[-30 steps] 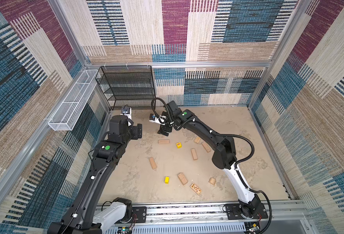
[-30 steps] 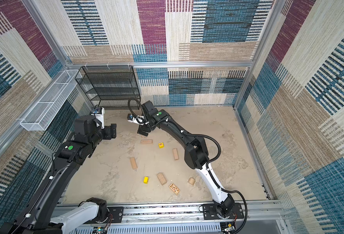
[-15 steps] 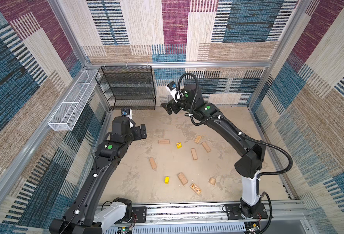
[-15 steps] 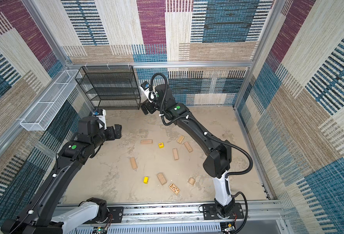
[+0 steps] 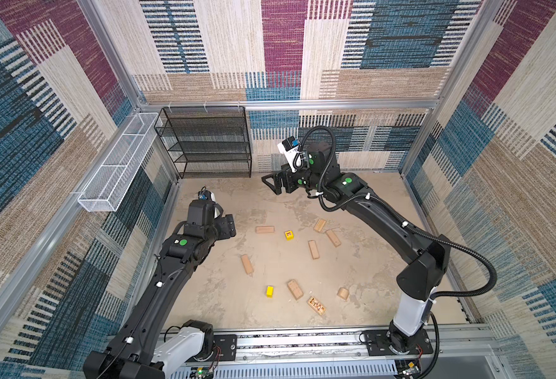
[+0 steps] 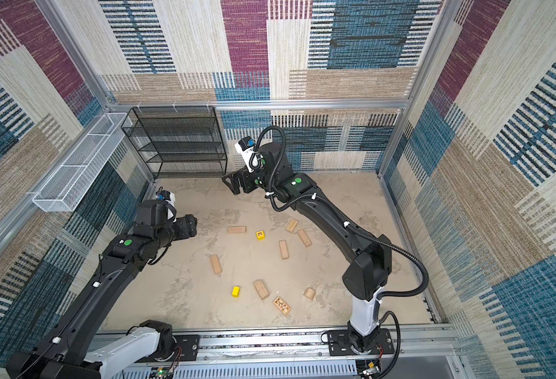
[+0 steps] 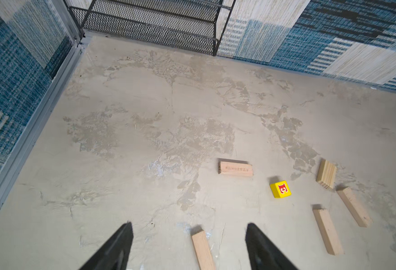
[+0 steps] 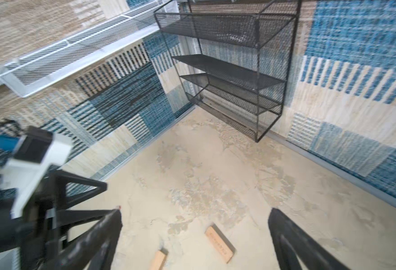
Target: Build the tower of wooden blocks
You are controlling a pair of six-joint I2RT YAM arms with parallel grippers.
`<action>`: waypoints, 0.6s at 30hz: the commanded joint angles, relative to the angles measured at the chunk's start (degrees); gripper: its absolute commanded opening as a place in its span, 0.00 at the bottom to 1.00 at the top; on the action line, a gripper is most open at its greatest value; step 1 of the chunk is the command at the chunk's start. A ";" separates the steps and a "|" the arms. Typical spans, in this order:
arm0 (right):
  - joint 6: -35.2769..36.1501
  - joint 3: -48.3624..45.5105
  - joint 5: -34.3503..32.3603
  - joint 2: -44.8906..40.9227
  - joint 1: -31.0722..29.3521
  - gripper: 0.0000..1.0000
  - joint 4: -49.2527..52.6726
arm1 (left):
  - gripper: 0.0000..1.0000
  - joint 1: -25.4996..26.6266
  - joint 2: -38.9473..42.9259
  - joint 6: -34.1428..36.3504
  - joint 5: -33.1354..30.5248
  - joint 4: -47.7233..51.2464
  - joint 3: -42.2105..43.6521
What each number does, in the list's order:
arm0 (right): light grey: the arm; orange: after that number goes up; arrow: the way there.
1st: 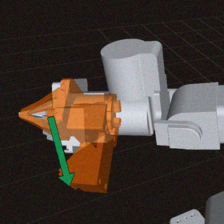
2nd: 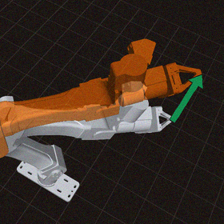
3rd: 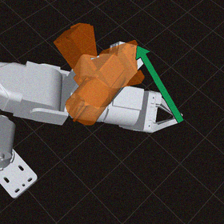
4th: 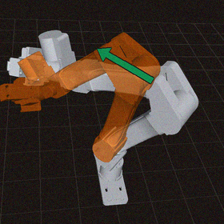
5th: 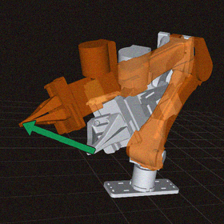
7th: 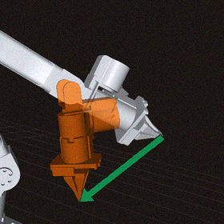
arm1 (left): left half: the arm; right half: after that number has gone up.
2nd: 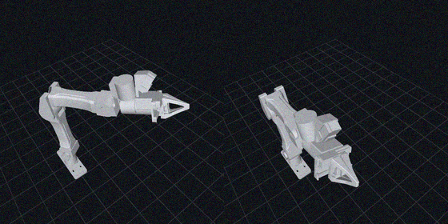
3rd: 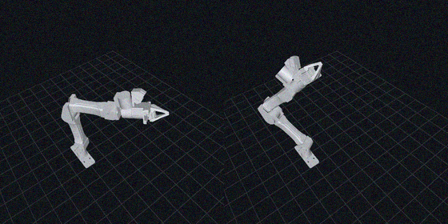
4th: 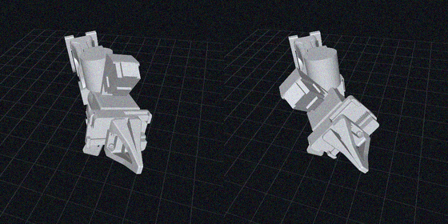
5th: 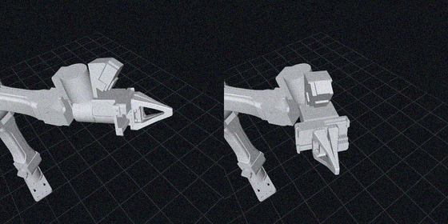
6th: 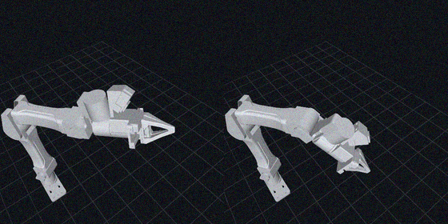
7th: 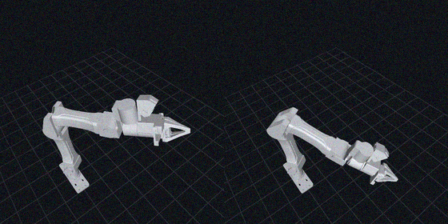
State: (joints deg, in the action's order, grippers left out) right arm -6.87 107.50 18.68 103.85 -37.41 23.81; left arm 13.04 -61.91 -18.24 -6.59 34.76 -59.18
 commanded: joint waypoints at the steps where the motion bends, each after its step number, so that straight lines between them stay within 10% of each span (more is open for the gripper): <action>1: -4.96 -5.17 5.71 -3.37 0.05 0.93 -4.38 | 0.76 0.06 -1.85 -0.61 3.74 1.49 -0.66; 18: -8.07 -24.18 -4.90 -18.42 -5.31 0.77 -3.30 | 0.77 0.06 -10.32 -6.37 2.04 6.64 0.71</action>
State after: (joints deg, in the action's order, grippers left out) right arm -14.68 84.79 17.54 86.65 -41.85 19.73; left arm 13.15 -70.91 -22.55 -4.54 40.56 -59.02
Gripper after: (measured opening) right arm 0.772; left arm 0.776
